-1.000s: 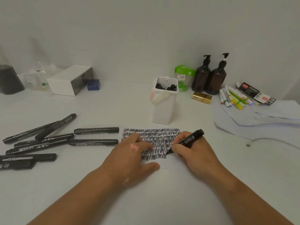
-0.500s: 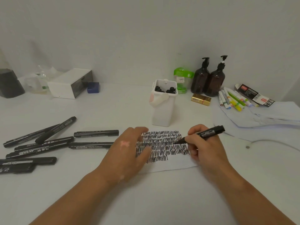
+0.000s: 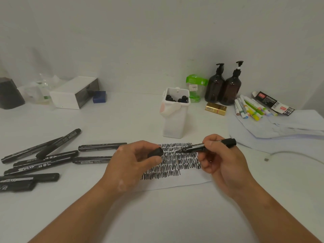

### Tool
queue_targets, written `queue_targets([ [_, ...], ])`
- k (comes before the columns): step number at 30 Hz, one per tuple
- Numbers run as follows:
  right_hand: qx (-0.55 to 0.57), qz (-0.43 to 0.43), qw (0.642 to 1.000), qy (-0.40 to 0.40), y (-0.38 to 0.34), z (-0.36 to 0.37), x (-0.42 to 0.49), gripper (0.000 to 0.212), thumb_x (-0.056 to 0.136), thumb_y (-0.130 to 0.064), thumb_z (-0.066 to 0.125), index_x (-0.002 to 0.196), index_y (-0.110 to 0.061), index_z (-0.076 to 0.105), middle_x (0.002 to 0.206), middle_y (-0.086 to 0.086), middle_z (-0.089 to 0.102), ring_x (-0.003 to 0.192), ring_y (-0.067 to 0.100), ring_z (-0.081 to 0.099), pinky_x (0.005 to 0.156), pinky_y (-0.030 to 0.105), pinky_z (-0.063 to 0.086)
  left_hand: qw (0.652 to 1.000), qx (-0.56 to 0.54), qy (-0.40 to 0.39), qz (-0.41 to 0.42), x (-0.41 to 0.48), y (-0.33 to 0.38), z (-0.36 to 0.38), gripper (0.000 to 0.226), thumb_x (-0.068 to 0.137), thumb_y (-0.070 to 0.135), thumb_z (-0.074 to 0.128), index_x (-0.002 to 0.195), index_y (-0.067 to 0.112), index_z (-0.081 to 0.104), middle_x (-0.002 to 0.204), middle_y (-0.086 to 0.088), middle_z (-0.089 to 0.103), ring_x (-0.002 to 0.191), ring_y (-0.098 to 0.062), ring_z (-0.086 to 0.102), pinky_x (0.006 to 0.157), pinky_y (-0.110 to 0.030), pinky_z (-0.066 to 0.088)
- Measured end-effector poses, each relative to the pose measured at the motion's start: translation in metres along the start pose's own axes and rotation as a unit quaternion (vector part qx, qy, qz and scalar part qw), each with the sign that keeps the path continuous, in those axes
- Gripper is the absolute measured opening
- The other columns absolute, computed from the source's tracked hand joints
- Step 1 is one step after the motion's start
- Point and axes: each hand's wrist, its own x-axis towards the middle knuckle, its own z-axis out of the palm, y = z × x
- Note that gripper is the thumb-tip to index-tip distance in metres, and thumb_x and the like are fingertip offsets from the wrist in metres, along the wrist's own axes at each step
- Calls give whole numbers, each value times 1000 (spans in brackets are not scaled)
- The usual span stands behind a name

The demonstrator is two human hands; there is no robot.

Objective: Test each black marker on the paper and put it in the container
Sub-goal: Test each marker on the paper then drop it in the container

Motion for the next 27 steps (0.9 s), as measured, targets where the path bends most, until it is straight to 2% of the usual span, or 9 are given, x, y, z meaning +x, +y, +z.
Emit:
queue_targets([
  [7, -33, -27, 999, -20, 2, 4, -3, 7, 79, -17, 67, 73, -19, 71, 62, 14, 65, 47, 19, 52, 40, 23, 39, 999, -20, -40, 16, -2, -1, 3, 31, 79, 15, 82, 97, 40, 77, 94, 12, 78, 89, -4, 73, 78, -11, 52],
  [10, -63, -28, 996, -48, 4, 8, -6, 2, 78, -18, 72, 79, -17, 73, 66, 17, 68, 49, 20, 54, 41, 24, 40, 997, -27, -61, 24, -2, -1, 7, 31, 79, 14, 82, 97, 39, 77, 92, 8, 78, 84, -5, 72, 77, -16, 54],
  [14, -144, -32, 987, -65, 3, 9, -8, 20, 70, -28, 81, 87, -17, 78, 67, 11, 70, 52, 19, 55, 44, 26, 41, 997, -12, -62, 52, -3, -2, 9, 19, 81, 26, 76, 98, 34, 75, 91, 6, 75, 81, -14, 69, 75, -26, 55],
  [18, -201, -46, 977, -48, 2, 9, -10, 20, 70, -23, 84, 89, -24, 77, 59, 5, 65, 47, 17, 54, 42, 25, 41, 993, -58, -83, 68, -5, -1, 9, 11, 89, 33, 59, 95, 25, 65, 75, 3, 67, 66, -16, 56, 64, -27, 45],
  [21, -244, -81, 965, -56, 5, 13, -13, 17, 75, -27, 80, 89, -24, 71, 59, 2, 64, 46, 15, 53, 45, 21, 41, 991, -88, -96, 44, -7, 0, 12, 13, 93, 33, 50, 93, 21, 55, 71, -4, 63, 64, -21, 51, 64, -32, 42],
  [24, -242, -100, 963, -58, 8, 17, -14, 15, 77, -32, 77, 86, -24, 69, 59, -7, 60, 47, 11, 47, 47, 19, 38, 991, -97, -84, 33, -8, 1, 16, 21, 95, 37, 47, 90, 17, 49, 64, -3, 50, 60, -20, 43, 59, -30, 38],
  [27, -210, -87, 972, -56, 8, 20, -12, 11, 79, -27, 76, 83, -21, 67, 57, -8, 58, 46, 11, 45, 46, 20, 38, 987, -144, -72, 27, -9, 6, 22, 27, 101, 32, 47, 87, 10, 41, 61, 3, 34, 56, -16, 31, 53, -25, 32],
])
